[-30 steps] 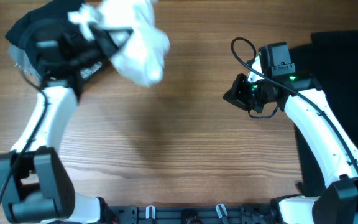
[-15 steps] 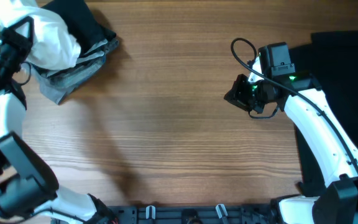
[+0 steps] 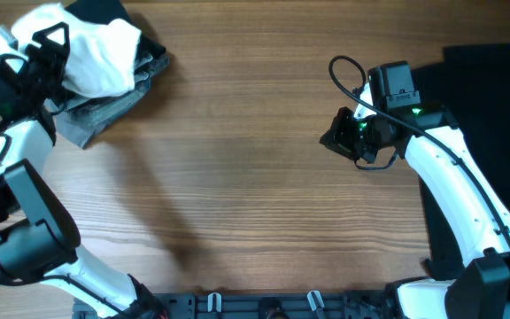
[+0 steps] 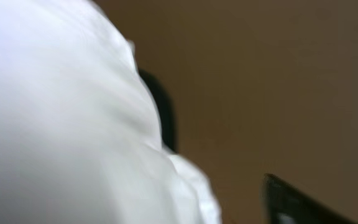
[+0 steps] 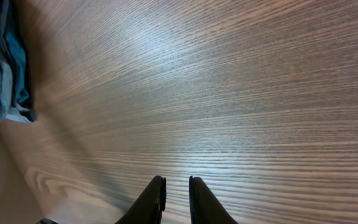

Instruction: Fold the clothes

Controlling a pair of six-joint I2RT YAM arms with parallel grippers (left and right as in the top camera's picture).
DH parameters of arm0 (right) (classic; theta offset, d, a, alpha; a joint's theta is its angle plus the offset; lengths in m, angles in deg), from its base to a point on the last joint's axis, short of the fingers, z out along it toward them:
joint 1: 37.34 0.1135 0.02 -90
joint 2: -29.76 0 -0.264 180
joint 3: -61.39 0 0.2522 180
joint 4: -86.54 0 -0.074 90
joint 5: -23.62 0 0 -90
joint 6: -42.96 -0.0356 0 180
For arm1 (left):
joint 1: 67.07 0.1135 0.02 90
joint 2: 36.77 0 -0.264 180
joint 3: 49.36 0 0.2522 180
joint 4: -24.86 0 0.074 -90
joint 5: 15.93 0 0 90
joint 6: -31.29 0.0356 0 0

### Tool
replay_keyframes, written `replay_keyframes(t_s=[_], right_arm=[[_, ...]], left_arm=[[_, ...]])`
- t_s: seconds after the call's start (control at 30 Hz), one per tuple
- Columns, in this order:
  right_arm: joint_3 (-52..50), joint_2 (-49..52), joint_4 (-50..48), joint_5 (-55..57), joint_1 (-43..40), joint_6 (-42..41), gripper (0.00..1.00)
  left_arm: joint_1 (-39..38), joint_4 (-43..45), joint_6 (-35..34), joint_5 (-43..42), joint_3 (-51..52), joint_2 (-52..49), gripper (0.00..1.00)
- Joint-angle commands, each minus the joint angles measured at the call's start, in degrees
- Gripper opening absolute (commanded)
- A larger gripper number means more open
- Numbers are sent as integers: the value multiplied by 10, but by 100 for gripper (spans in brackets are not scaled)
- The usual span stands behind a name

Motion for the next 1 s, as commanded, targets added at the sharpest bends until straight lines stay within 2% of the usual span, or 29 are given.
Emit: replay_keyframes(t_s=[0.0, 0.07, 0.13, 0.27, 0.4, 0.5, 0.53, 0.63, 0.67, 0.73, 0.8, 0.83, 0.93, 0.97], right_arm=[[1, -4, 1, 10, -3, 10, 18], [1, -4, 1, 10, -3, 10, 17], [1, -4, 1, 10, -3, 10, 18], [1, -4, 1, 8, -3, 11, 17], [3, -12, -7, 10, -3, 33, 17], [9, -55, -14, 61, -2, 52, 17], [15, -98, -17, 94, -1, 75, 18], [31, -187, -18, 144, 0, 130, 22], [36, -227, -19, 154, 0, 159, 25], [37, -291, -27, 154, 0, 212, 39], [37, -366, -27, 154, 0, 252, 80], [37, -390, -25, 154, 0, 252, 100], [37, -440, -10, 154, 0, 250, 99], [37, -448, -3, 153, 0, 250, 100]], left_arm=[[34, -88, 67, 24, -9, 1, 100], [63, -226, 71, 20, -9, 13, 100], [89, -335, 105, 6, -9, 39, 100], [114, -499, 181, 1, -17, 143, 100], [114, -631, 303, 0, -61, 276, 100], [86, -672, 415, -41, -99, 341, 100], [53, -707, 478, -71, -134, 358, 100], [-43, -803, 581, -66, -221, 364, 100], [-88, -840, 600, -42, -252, 364, 100], [-186, -897, 608, 44, -301, 366, 100], [-279, -934, 604, 138, -312, 377, 100], [-330, -951, 577, 198, -312, 381, 100], [-409, -1000, 556, 304, -312, 379, 100], [-422, -1011, 556, 312, -312, 377, 100]])
